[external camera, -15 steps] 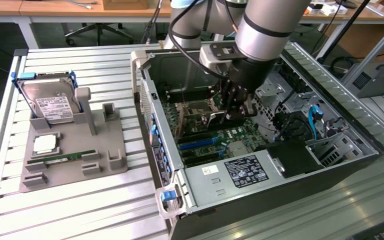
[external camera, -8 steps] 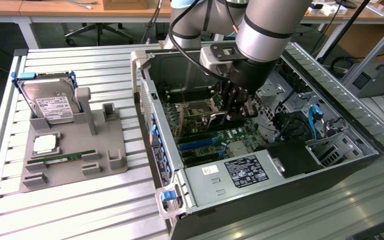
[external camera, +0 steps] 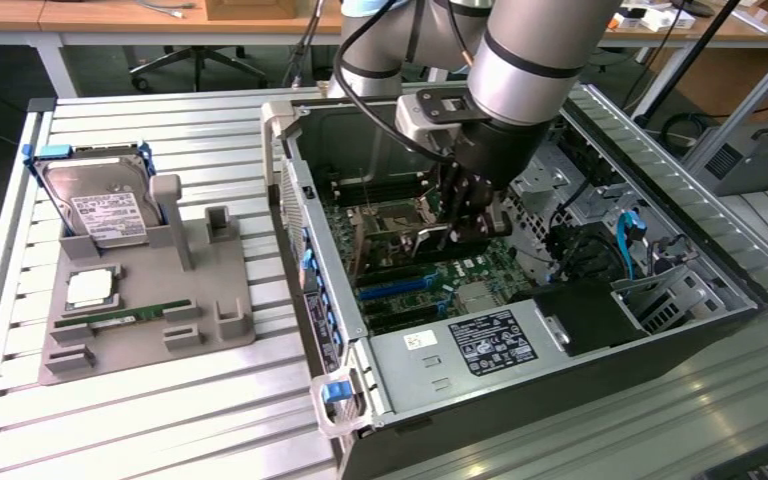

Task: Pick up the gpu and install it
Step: 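Insert the gpu into the slot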

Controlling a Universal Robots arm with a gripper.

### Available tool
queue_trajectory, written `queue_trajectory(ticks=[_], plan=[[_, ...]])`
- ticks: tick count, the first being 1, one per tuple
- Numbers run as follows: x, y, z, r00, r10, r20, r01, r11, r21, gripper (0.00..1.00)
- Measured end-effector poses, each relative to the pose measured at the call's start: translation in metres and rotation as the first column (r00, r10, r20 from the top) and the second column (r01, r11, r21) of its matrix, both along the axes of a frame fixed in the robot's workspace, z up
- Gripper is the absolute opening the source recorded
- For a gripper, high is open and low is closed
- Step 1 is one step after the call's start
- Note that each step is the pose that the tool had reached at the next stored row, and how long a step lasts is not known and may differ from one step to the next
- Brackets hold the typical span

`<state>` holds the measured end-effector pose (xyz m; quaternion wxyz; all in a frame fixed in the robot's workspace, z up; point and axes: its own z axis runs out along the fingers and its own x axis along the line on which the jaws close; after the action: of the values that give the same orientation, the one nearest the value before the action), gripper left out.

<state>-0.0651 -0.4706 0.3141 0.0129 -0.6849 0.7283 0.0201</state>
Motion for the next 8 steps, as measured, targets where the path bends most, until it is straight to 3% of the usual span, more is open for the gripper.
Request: queue_trajectory(ticks=[8], plan=[[-0.001, -0.0004, -0.0023, 1.0, 0.0, 0.0, 0.0, 1.0, 0.0, 0.27]])
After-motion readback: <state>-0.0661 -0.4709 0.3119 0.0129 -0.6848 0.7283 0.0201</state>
